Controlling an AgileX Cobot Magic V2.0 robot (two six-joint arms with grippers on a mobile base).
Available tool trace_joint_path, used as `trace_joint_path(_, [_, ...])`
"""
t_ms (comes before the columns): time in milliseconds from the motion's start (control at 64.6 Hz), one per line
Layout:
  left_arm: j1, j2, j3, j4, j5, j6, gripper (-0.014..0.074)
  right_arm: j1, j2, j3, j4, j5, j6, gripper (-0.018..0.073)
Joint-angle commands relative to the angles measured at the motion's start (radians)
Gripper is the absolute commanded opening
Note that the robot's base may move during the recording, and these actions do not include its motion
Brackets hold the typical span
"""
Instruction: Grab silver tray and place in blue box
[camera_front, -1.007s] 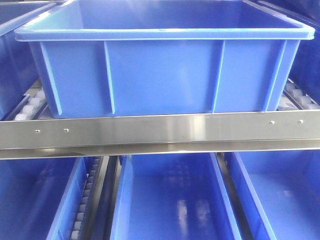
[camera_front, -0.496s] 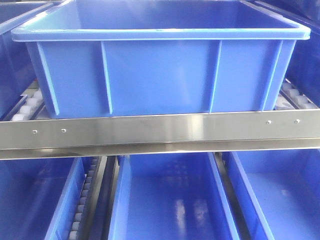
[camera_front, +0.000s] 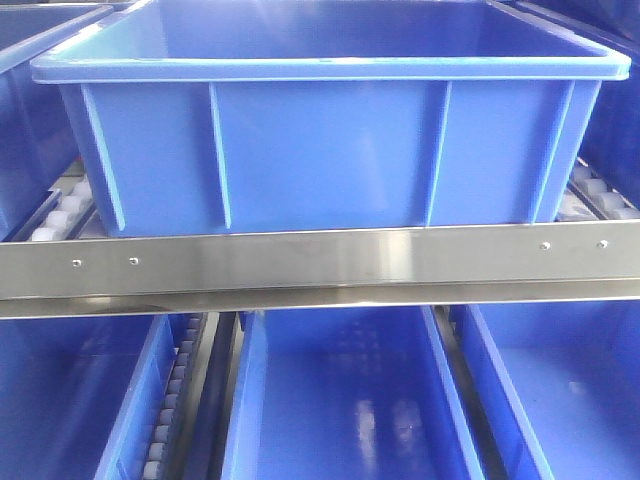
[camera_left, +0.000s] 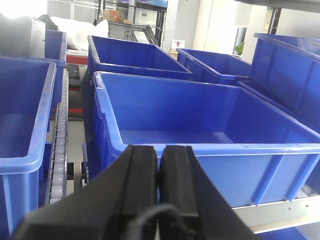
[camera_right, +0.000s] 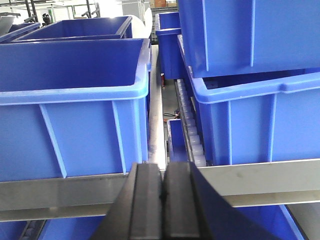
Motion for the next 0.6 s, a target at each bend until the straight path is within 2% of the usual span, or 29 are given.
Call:
trace_joint_path(0, [-0.005,0.01,-0.027,0.003,-0.088,-0.002,-0.0006,-0.007,-0.021,-0.02,-0.009,-0.086,-0.012,0.0056])
trace_joint_path(170, [-0.005,0.01,-0.027,0.003,-0.088,-0.002,-0.0006,-0.006,-0.021,-0.02,-0.009,-0.127,-0.012,0.0056])
trace_joint_path(449, [-0.005,0.01,-0.027,0.003,-0.088,-0.002,-0.0006,-0.005,-0.021,-0.02,-0.017,-0.104,-0.012,0.0056])
trace_joint_path(589, [-0.005,0.01,-0.027,0.003,-0.088,-0.002,-0.0006,0.042,-0.021,-0.02,-0.017,-0.053,-0.012,0.0056])
